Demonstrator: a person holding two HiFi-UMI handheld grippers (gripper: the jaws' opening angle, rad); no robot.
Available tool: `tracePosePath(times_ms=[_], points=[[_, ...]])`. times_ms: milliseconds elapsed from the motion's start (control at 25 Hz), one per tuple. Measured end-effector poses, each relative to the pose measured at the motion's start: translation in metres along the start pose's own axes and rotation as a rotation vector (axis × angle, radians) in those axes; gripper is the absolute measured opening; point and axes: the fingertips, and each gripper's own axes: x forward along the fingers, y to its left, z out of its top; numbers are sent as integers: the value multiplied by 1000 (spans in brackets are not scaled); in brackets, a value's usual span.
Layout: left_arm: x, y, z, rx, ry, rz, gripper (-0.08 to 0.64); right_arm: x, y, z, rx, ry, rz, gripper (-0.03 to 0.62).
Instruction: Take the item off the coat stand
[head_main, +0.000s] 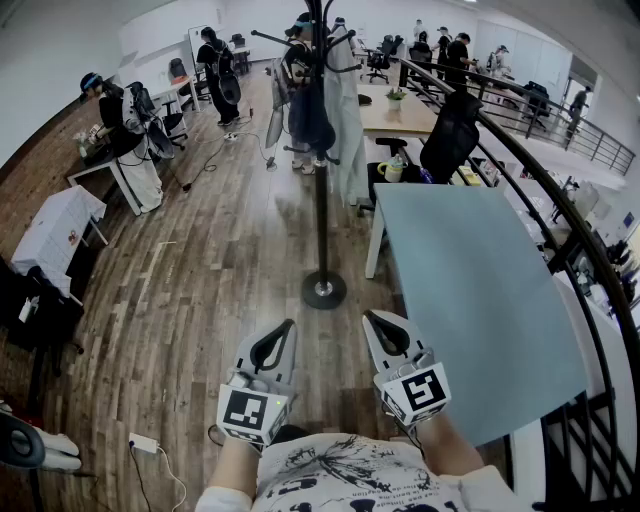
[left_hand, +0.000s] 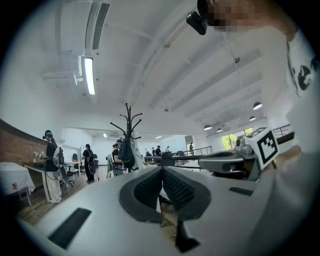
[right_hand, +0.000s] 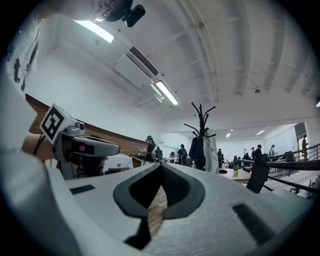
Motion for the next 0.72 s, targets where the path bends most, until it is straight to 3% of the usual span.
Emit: tracePosePath(times_ms=[200, 400, 720], points=[[4, 4, -3, 23, -31, 1, 5, 1, -3, 0, -4, -1, -4, -9], [1, 3, -5, -4, 9, -7, 5, 2, 1, -4, 8, 3, 0, -9], [16, 25, -14, -12, -15, 23, 5, 24, -4, -29, 27, 53, -19, -8]])
